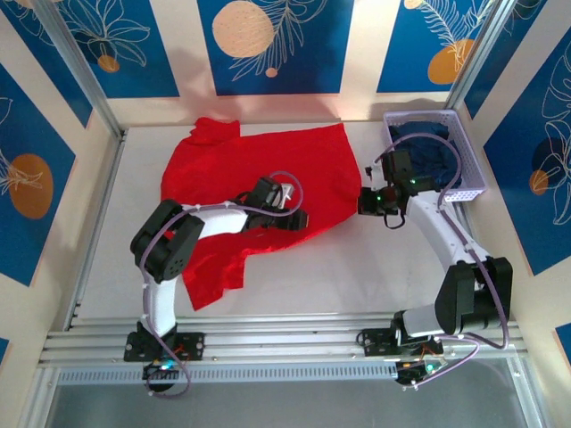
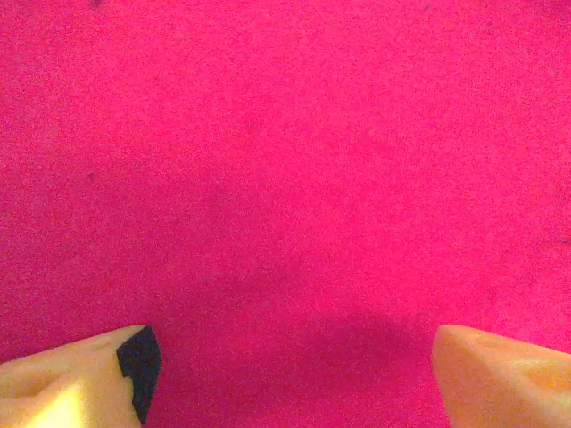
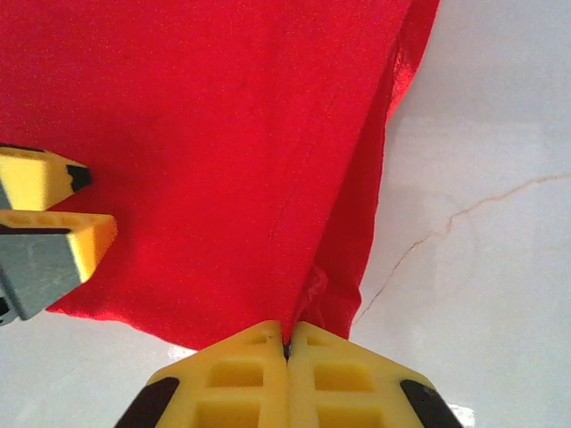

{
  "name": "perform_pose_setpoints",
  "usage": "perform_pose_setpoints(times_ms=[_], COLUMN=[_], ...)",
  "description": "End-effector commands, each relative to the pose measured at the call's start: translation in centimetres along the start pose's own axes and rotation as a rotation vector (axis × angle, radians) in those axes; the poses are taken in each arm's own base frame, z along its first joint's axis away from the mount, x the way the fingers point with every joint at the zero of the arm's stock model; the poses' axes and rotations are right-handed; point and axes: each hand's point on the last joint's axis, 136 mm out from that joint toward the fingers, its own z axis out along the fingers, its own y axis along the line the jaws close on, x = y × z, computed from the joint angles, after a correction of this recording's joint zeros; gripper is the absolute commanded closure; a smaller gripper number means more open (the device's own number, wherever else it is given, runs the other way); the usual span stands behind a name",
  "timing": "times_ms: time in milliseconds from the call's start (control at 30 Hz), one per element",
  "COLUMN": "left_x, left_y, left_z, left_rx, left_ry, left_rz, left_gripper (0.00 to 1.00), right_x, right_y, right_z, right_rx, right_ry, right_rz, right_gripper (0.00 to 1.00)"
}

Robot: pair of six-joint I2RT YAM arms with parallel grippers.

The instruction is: Fold the inside-out t-shirt

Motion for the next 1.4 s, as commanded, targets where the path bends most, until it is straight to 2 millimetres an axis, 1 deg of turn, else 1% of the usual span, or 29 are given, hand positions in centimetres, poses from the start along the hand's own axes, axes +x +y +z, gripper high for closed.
perform_pose_setpoints(times_ms=[0,33,100,200,233,300,367,433,500,567,633,700,767,867,967,1000,1067,1133,1200,1233,1267,1333,1367], left_x=[6.1,6.2,6.3,6.4,6.5,6.5,6.5,6.4,6.2,5.7,5.0,4.0,3.3,2.9,2.4,2.1,1.4,0.8,0.0,-0.4,-0.7,-1.2,-1.4], left_y=[4.2,4.3,4.4,4.6,4.6,4.7,4.7,4.7,4.5,4.0,3.1,1.6,-0.5,-4.5,-7.9,-8.6,-9.5,-9.8,-9.4,-9.4,-9.5,-9.7,-9.7], left_z=[1.1,1.2,1.2,1.2,1.2,1.1,1.1,0.9,0.6,0.3,-0.3,-0.9,-1.6,-2.1,-1.9,-1.6,-1.0,0.1,1.1,1.5,1.7,2.2,2.1], left_rx=[-0.129,-0.132,-0.134,-0.14,-0.141,-0.145,-0.148,-0.151,-0.148,-0.129,-0.099,-0.058,-0.017,0.035,0.048,0.045,0.045,0.022,-0.015,-0.026,-0.025,-0.021,-0.011], left_ry=[0.173,0.177,0.178,0.181,0.182,0.182,0.181,0.179,0.167,0.147,0.116,0.074,0.025,-0.034,-0.074,-0.086,-0.101,-0.105,-0.116,-0.123,-0.128,-0.124,-0.12], left_rz=[-0.054,-0.052,-0.05,-0.048,-0.048,-0.048,-0.049,-0.049,-0.043,-0.029,-0.002,0.048,0.132,0.306,0.444,0.466,0.483,0.501,0.506,0.51,0.513,0.511,0.503], left_gripper=[0.19,0.19,0.19,0.19,0.19,0.19,0.19,0.19,0.19,0.19,0.19,0.19,0.19,0.19,0.19,0.19,0.19,0.2,0.25,0.31,0.39,0.64,0.75], right_x=[0.9,0.8,0.5,0.1,0.1,0.4,0.8,1.2,1.2,0.9,0.4,0.2,0.1,-0.2,-0.6,-0.7,-0.8,-0.8,-0.8,-0.8,-0.8,-0.9,-1.0], right_y=[0.7,1.2,3.0,6.3,7.3,8.5,8.7,7.8,7.1,6.7,5.8,5.1,4.6,4.9,5.4,5.5,5.6,5.6,5.7,5.7,5.7,5.2,4.6], right_z=[-0.9,-1.0,-1.0,-1.0,-0.9,0.0,1.3,2.8,3.4,3.5,3.4,3.2,3.0,2.5,2.2,2.1,2.0,1.9,1.8,1.8,1.8,2.0,2.1], right_rx=[-0.039,-0.073,-0.171,-0.322,-0.36,-0.397,-0.382,-0.328,-0.292,-0.277,-0.263,-0.257,-0.269,-0.326,-0.387,-0.404,-0.426,-0.44,-0.45,-0.452,-0.45,-0.425,-0.393], right_ry=[0.06,0.06,0.057,0.045,0.048,0.087,0.148,0.206,0.231,0.229,0.226,0.231,0.234,0.232,0.23,0.231,0.235,0.236,0.239,0.241,0.243,0.241,0.239], right_rz=[-0.068,-0.088,-0.133,-0.221,-0.254,-0.304,-0.32,-0.315,-0.301,-0.279,-0.234,-0.187,-0.142,-0.074,-0.014,0.002,0.028,0.042,0.047,0.051,0.055,0.07,0.081], right_gripper=[1.0,1.0,1.0,0.98,0.98,0.98,0.98,0.99,0.99,1.0,1.0,1.0,1.0,1.0,1.0,1.0,1.0,1.0,1.0,1.0,1.0,1.0,1.0])
